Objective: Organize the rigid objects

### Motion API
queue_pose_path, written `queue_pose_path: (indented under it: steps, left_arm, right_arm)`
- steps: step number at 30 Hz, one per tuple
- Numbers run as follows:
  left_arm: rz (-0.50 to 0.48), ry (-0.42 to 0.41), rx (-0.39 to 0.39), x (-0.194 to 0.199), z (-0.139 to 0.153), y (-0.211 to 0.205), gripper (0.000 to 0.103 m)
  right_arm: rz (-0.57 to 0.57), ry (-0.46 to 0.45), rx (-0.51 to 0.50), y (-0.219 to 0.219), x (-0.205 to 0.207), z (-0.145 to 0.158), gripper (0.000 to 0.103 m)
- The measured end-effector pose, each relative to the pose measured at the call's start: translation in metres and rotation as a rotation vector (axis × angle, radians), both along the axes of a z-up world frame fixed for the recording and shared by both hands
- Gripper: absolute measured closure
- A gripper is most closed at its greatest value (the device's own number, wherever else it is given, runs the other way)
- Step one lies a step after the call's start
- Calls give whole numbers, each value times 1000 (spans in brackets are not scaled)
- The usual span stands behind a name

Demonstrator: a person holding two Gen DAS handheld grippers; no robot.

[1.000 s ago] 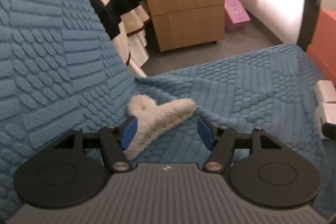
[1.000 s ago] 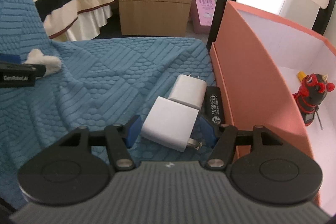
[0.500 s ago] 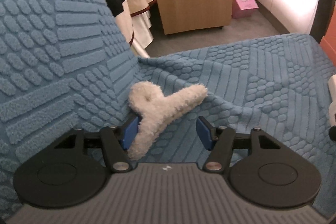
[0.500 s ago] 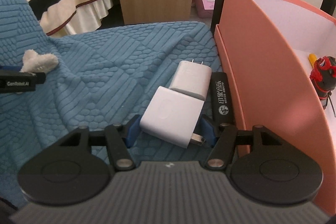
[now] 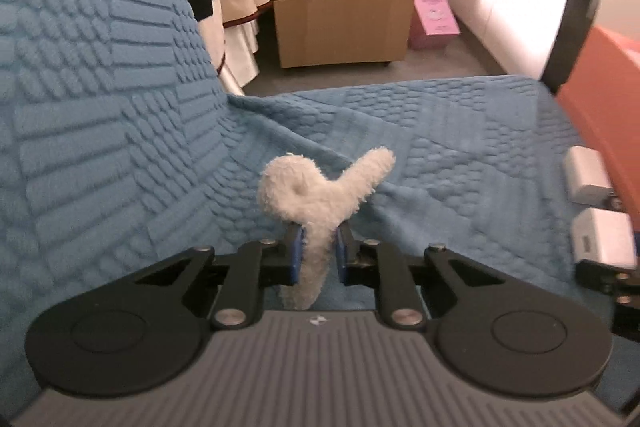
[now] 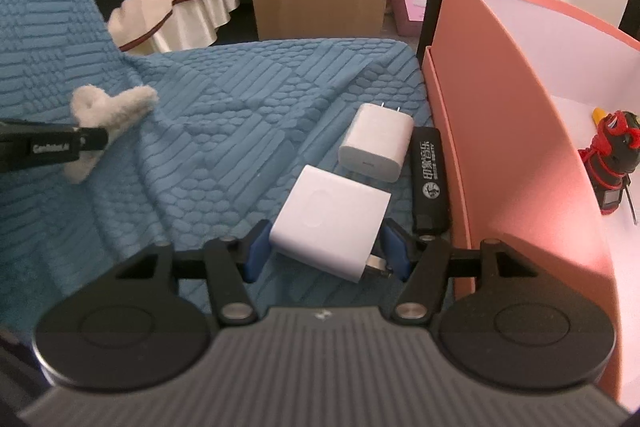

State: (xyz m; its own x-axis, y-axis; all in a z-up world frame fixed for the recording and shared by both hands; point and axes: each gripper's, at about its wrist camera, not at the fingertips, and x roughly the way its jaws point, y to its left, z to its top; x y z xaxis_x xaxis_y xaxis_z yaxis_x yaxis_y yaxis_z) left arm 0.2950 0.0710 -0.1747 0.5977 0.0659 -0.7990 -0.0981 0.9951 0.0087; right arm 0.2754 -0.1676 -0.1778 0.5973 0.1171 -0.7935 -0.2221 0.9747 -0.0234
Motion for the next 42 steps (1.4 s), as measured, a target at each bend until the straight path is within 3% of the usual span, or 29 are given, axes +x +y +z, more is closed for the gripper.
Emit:
queue_pose_path:
  steps: [7,15,31,34,39,42]
  left_arm:
    - [31,-9,-133,-38,6,-8,83]
    - [20,26,-221,-71,5,-18,83]
    - [46,64,-288,-108,-3,-34,82]
    - [40,94,-273,-102,-6,-37,75]
    - [59,113,-253,-97,-10,-36,38]
    - [54,114,-244,-94,-11,-35,35]
  right_arm:
    - [63,-2,-9,4,-19,2,41]
    - [106,12,7,8,-50,5,41]
    - [157,19,-8,12,-72,4,41]
    - [141,28,-14,8,-69,0,41]
    - [113,40,-19,3,-66,-6,41]
    - [103,47,-15,0,-65,-7,41]
